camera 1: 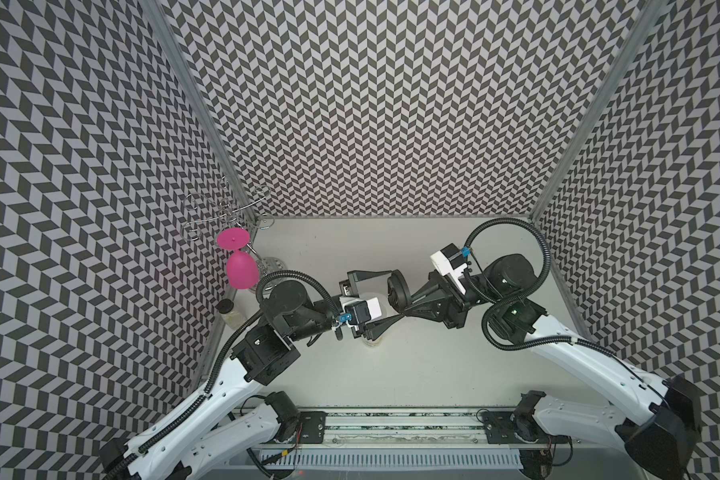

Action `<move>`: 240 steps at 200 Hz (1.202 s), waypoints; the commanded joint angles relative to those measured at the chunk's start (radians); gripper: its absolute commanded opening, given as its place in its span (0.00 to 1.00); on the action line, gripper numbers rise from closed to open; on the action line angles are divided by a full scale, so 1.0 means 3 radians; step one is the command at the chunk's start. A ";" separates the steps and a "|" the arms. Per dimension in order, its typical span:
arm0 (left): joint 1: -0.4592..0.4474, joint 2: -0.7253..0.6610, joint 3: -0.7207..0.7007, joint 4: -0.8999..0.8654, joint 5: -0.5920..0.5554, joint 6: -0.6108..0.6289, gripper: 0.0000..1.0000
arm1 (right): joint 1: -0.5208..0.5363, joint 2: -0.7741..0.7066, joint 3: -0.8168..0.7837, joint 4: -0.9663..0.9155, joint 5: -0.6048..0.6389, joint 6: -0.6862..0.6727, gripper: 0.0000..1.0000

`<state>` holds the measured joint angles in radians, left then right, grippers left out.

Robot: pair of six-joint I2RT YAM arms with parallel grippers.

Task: Put the leak-proof paper on the milk tea cups
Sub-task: Pick up the cup lid from the center of the board.

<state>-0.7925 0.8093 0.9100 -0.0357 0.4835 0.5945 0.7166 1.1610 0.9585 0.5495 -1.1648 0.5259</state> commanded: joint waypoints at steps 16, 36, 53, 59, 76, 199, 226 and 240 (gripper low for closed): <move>-0.0026 0.0007 0.0012 0.0072 0.0024 0.0064 0.82 | 0.0043 0.0026 0.0047 0.0217 0.0081 0.0078 0.10; -0.0027 0.0007 0.0014 0.0058 0.0020 0.0074 0.79 | 0.0058 0.0029 0.0042 0.0216 0.0098 0.0085 0.10; -0.0026 0.0007 0.0019 0.0058 0.0025 0.0084 0.78 | 0.0075 0.0026 0.0032 0.0214 0.0118 0.0084 0.10; -0.0027 0.0007 0.0024 0.0050 0.0025 0.0086 0.77 | 0.0076 0.0031 0.0032 0.0212 0.0123 0.0083 0.10; -0.0025 0.0007 0.0033 0.0038 0.0025 0.0104 0.75 | 0.0084 0.0031 0.0027 0.0212 0.0140 0.0086 0.10; -0.0033 -0.0054 0.0295 -0.0734 -0.0416 -0.0091 0.59 | -0.0032 -0.0492 -0.0009 -0.0524 0.1113 -0.0422 0.75; -0.0035 0.0007 0.0642 -0.1367 -0.0685 -0.0365 0.53 | -0.0105 -0.0822 -0.0087 -0.1017 0.1910 -0.0754 0.76; -0.0047 0.0114 0.0927 -0.1857 -0.0820 -0.0544 0.51 | -0.0148 -0.0939 -0.0129 -0.1240 0.2303 -0.0839 0.76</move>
<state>-0.7986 0.8162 1.0660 -0.3294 0.3290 0.5278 0.6888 0.9409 0.9463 0.3069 -0.7395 0.3679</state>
